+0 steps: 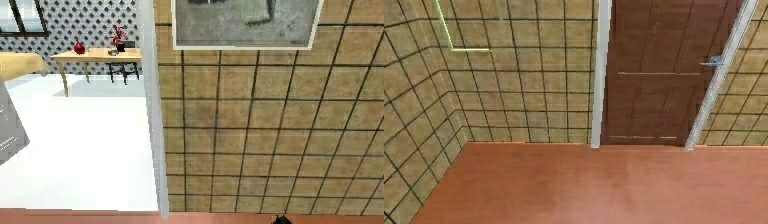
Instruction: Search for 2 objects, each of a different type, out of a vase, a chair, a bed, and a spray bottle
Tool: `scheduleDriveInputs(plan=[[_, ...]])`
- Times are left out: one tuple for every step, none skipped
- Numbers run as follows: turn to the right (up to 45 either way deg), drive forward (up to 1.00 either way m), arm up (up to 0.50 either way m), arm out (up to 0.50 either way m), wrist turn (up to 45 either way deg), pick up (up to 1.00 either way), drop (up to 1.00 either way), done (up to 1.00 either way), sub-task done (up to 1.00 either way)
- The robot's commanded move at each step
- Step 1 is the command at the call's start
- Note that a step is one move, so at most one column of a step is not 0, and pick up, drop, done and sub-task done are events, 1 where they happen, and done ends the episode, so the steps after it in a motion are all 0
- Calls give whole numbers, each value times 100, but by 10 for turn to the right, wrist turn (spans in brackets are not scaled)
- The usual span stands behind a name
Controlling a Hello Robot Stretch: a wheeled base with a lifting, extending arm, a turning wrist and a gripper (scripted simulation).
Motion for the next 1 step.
scheduleDriveInputs(plan=[[90,0,0,0,0,0,0,0,0]])
